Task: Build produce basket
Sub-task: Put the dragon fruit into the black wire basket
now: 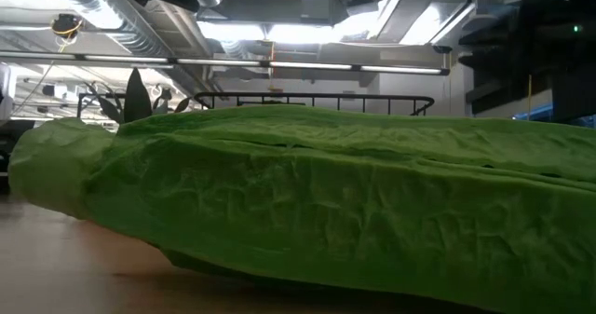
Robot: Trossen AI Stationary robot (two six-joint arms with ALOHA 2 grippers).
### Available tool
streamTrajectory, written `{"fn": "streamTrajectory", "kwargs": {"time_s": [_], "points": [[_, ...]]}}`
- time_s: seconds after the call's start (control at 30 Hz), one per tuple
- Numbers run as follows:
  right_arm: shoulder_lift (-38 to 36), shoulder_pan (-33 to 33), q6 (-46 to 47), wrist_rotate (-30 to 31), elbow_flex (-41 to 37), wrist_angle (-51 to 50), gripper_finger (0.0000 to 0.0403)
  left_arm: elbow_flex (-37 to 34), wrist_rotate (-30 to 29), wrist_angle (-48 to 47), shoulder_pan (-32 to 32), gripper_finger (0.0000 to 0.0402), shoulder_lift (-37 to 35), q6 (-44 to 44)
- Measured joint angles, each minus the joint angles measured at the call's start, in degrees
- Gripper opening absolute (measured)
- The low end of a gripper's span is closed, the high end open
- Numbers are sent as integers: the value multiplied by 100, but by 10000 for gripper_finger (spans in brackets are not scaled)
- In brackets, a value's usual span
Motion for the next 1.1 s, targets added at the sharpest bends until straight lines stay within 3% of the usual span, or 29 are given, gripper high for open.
{"fn": "streamTrajectory", "kwargs": {"time_s": [0.23, 0.43, 0.77, 0.97, 1.1], "points": [[825, 0, -427, 833, 1112, -1223, 171, 0, 0, -14, 0, 43, 3, -26], [2224, 0, -125, 899, 2203, -2751, 171, 0, 0, -14, 0, 43, 5, -31], [4583, -274, -153, 41, 3745, -5029, 171, 0, 0, -16, 1, 43, 8, -37], [5656, -704, -1229, -96, 4521, -6278, 171, 0, 0, -114, 0, 43, 10, -48], [6162, -949, -2155, -582, 4730, -6393, 171, 0, 9, -126, 0, 43, 11, -54]]}}
